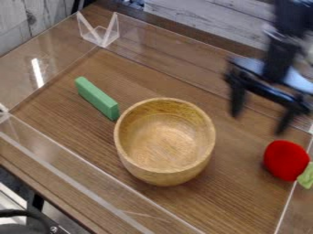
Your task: Move the red object to the left side of the table
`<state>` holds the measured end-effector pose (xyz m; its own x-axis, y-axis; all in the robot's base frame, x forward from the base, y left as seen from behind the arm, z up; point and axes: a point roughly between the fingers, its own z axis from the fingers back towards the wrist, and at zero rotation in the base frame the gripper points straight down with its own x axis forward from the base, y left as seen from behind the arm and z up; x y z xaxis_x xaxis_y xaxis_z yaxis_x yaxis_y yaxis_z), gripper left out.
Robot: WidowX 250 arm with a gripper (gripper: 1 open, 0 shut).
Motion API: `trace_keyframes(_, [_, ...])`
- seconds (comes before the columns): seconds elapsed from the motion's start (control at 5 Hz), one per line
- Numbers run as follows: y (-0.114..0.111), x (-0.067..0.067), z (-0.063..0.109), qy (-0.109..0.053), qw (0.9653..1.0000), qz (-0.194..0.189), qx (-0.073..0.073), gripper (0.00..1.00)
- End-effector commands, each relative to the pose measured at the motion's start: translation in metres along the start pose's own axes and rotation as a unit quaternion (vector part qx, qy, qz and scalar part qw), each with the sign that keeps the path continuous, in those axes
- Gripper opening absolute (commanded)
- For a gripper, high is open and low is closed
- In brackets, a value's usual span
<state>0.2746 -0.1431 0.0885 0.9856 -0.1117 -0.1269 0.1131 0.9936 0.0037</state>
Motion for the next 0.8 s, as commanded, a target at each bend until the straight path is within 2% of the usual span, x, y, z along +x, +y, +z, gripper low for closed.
trace_keyframes(0.0, [-0.010, 0.009, 0.005, -0.033, 0.9994, -0.008, -0.007, 1.00])
trace_keyframes(0.2, [-0.011, 0.013, -0.010, -0.033, 0.9994, 0.003, -0.004, 1.00])
trace_keyframes(0.4, [-0.011, 0.020, -0.015, -0.027, 0.9991, -0.032, 0.007, 1.00])
trace_keyframes(0.6, [-0.013, 0.028, -0.018, -0.026, 0.9971, -0.068, 0.020, 1.00])
